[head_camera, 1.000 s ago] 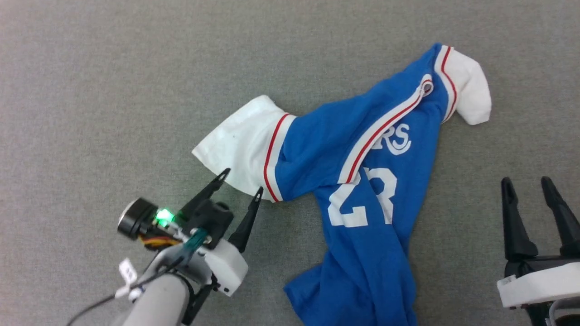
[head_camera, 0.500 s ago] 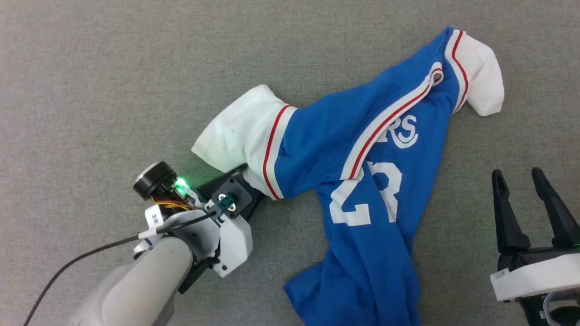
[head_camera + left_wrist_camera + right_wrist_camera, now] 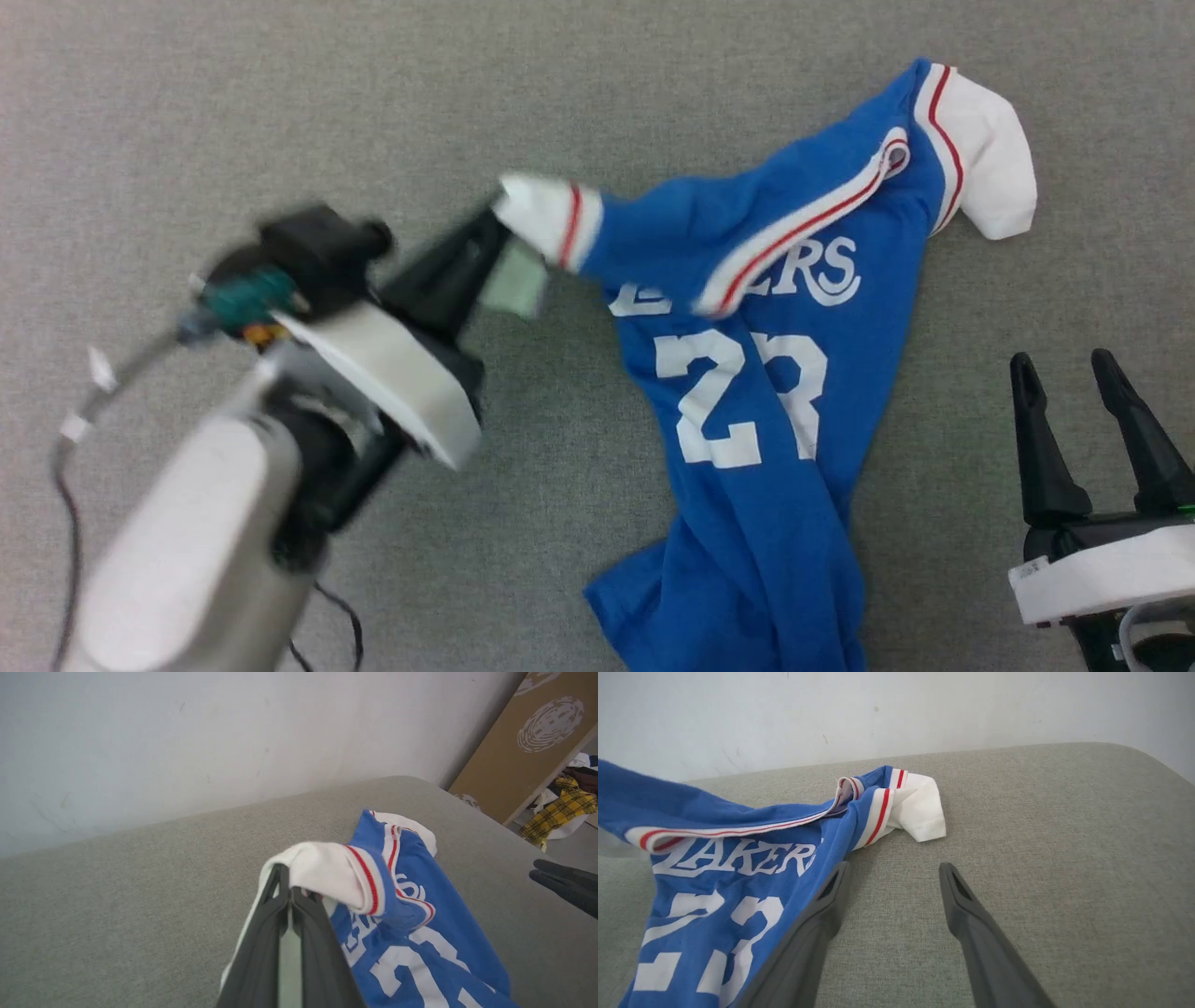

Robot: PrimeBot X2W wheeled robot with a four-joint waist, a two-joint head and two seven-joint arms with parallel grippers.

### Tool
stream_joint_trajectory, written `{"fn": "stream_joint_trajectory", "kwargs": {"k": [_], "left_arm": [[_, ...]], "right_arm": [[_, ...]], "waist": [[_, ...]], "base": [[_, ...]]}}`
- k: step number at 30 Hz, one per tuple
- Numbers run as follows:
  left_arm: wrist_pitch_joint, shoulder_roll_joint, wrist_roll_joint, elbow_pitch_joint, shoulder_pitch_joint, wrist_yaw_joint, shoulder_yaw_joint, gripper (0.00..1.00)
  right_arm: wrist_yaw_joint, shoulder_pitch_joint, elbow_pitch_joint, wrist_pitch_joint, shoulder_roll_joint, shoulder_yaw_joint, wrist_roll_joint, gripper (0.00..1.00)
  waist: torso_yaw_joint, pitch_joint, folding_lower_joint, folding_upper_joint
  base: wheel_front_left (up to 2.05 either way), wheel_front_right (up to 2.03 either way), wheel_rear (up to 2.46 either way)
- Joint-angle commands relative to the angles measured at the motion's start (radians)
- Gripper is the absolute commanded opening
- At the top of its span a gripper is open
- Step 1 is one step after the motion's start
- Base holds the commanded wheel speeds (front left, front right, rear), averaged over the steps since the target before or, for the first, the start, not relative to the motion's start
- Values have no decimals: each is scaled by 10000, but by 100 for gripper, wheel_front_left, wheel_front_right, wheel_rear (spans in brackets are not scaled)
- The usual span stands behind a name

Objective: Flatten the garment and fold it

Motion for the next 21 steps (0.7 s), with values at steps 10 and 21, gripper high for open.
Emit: {"fn": "stream_joint_trajectory", "kwargs": {"k": [10,21], "left_arm": [[1919,198,-346,1883,-2909,1711,1540,0],[1453,-125,101,3942,-3588,2571,1686,100]], "right_arm": [[-9,-593,-27,93,-182,294,68,100],[-9,-1117,629,-281,-308,406,303,100]], "waist": [[-338,1494,-1,0],[-784,1875,-1,0]], "base": [[0,0,0],[0,0,0]]}}
